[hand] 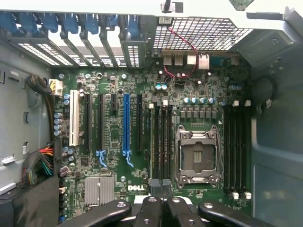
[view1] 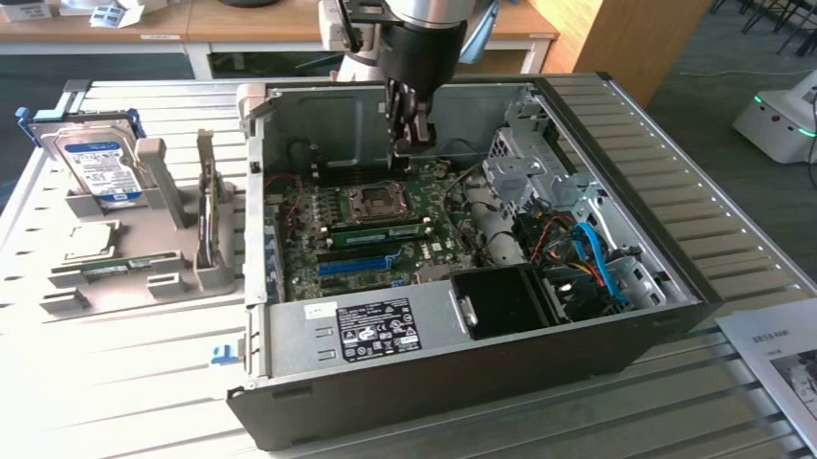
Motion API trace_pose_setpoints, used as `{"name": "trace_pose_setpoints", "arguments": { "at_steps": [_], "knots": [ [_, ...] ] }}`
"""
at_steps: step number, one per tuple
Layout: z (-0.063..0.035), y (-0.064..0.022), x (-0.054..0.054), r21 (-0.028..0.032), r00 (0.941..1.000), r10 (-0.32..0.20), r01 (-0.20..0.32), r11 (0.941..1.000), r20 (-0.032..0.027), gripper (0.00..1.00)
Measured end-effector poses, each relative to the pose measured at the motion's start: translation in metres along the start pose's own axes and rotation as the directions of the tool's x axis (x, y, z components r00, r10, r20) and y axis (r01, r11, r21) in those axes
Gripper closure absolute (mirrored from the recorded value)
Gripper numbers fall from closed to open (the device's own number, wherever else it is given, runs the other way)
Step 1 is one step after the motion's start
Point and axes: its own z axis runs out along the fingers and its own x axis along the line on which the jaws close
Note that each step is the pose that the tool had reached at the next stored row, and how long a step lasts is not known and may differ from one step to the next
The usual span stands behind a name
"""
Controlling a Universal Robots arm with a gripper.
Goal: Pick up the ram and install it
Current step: 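Press down the ram until it locks into place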
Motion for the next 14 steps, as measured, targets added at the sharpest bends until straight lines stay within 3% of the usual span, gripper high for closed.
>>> {"name": "trace_pose_setpoints", "arguments": {
  "at_steps": [14],
  "knots": [
    [-0.0085,0.0003,-0.0004,0.0,1.0,0.0,0.0,1.0,0.0,0.9]
  ]
}}
